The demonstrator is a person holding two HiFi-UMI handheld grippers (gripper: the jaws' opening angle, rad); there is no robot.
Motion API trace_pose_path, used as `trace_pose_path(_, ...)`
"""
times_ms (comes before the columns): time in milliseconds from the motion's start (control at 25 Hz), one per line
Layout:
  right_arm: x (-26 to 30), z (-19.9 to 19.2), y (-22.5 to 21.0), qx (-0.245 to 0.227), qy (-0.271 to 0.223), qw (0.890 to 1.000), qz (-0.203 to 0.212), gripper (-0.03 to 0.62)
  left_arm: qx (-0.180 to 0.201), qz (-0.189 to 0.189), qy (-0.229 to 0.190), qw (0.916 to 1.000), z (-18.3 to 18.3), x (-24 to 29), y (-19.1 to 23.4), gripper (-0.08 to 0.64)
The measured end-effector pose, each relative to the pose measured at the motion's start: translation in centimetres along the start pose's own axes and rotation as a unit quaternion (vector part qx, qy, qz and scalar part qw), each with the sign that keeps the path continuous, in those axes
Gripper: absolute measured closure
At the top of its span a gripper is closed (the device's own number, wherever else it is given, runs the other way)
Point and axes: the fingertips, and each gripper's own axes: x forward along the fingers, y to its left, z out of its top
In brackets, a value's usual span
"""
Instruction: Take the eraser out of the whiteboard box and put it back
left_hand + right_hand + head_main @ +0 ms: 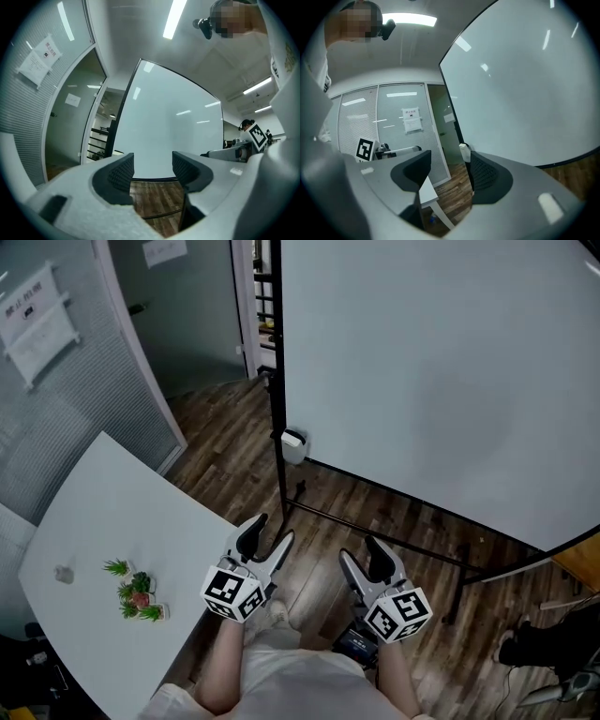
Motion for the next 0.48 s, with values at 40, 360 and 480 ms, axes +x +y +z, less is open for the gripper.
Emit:
trace_pose_path(40, 0.8, 0.0, -0.1, -0.002, 0.001, 1.000, -0.006, 0.331, -0.001, -0.005, 0.000, 1.0000, 0.0, 0.5, 0.8, 0.310)
trace_pose_path(360, 5.7, 1.0, -0.5, -0.016, -0.011, 0.999, -0.039, 0.331, -0.002, -0.038, 0.004, 0.9993, 0.8, 3.8, 5.4, 0.313)
trace_pose_path(480, 6.8, 1.3, -0.8, -0.016, -0.021, 0.998, -0.052, 0.331, 0.005, -0.043, 0.007, 0.9991, 1.1, 4.7, 6.7, 0.313)
